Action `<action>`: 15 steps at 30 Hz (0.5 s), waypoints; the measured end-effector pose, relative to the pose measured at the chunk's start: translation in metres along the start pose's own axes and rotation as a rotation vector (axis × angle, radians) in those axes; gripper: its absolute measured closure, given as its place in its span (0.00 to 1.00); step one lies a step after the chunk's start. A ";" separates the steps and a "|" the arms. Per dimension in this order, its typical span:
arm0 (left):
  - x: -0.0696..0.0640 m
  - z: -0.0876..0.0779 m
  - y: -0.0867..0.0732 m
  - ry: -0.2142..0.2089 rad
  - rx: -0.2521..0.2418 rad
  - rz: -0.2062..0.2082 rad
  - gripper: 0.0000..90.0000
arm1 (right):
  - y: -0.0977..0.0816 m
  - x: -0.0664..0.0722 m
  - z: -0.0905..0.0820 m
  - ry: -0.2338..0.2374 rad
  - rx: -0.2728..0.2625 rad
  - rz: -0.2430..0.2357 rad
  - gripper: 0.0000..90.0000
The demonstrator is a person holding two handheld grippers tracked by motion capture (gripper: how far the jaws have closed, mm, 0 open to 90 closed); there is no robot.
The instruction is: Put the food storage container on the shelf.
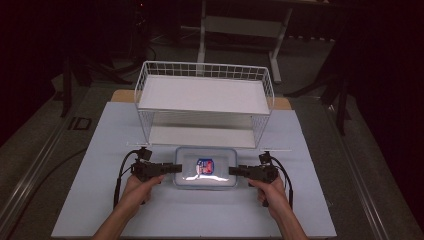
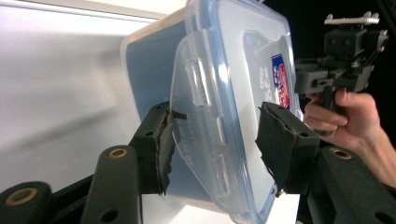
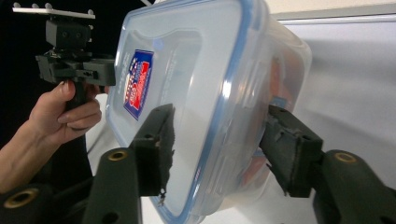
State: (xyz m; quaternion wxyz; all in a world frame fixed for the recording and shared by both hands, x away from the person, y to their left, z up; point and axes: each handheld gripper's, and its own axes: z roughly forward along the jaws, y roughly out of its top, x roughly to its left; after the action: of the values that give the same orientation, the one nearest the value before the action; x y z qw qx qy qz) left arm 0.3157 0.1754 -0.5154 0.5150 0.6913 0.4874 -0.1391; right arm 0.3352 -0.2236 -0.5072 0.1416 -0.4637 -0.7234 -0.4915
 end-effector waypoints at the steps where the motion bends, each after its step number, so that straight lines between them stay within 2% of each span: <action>1: -0.002 -0.001 -0.001 0.004 0.002 0.011 0.53 | -0.001 0.001 -0.002 0.000 0.001 -0.005 0.55; 4: -0.005 -0.004 -0.004 0.004 0.005 0.026 0.55 | -0.004 0.002 -0.005 0.015 -0.004 -0.005 0.57; 11: -0.004 -0.010 -0.009 -0.036 0.008 0.021 0.59 | -0.007 0.009 -0.007 0.003 -0.003 -0.042 0.58; 15: -0.005 -0.012 -0.010 -0.035 0.010 0.029 0.60 | -0.008 0.011 -0.008 0.000 -0.003 -0.055 0.58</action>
State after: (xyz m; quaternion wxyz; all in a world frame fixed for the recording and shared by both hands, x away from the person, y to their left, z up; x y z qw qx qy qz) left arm 0.3016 0.1827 -0.5126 0.5221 0.6982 0.4675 -0.1462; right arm 0.3205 -0.2246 -0.5008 0.1275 -0.4438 -0.7353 -0.4961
